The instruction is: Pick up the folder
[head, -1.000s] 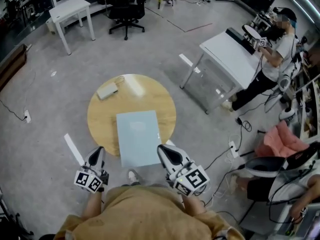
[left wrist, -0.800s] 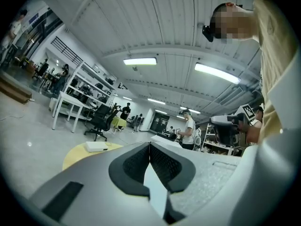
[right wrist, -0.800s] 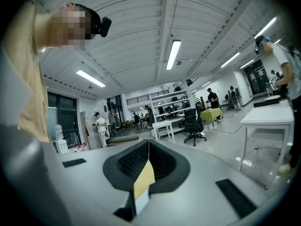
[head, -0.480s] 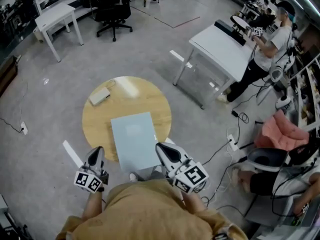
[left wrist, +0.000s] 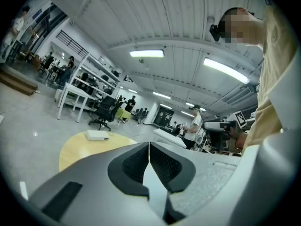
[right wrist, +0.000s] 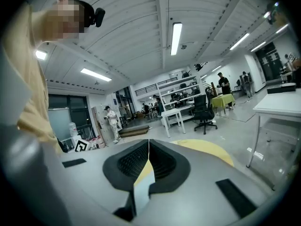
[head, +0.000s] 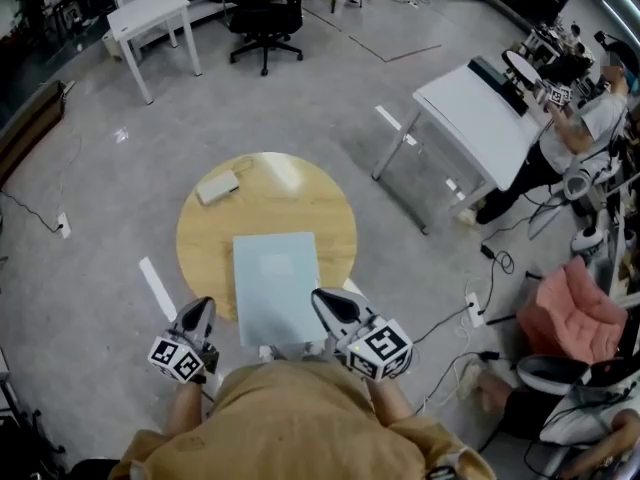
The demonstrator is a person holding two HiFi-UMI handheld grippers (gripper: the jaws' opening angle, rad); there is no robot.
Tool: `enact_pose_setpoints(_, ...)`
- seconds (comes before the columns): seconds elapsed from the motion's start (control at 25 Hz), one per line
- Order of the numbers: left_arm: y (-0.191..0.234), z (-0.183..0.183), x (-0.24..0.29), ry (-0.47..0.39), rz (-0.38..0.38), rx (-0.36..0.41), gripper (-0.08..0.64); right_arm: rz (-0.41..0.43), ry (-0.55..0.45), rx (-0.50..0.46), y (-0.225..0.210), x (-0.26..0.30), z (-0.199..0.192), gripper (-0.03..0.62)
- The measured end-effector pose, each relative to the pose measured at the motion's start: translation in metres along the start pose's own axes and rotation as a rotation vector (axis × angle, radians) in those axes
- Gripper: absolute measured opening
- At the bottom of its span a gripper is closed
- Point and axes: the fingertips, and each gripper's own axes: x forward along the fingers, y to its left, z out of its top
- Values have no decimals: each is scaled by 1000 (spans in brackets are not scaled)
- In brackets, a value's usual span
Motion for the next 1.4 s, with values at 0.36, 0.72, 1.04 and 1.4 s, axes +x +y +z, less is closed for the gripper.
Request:
enact_pose_setpoints(0.36,-17,-64,5,220,-139,-172,57,90,207,134,-24,4,-81,144)
enact_pose_setpoints(0.72,-6,-116,-3,342,-131,-350,248,45,345,419,-58,-9,-185,273)
enact_pose_setpoints(1.04,6,-163,-9,428,-76,-452,376,-38,353,757,-82,-21,-227,316)
enact_pose_setpoints(1.4,30,-197,-12,442,9,-663,472,-25,430,880,-75,-20,-270,345)
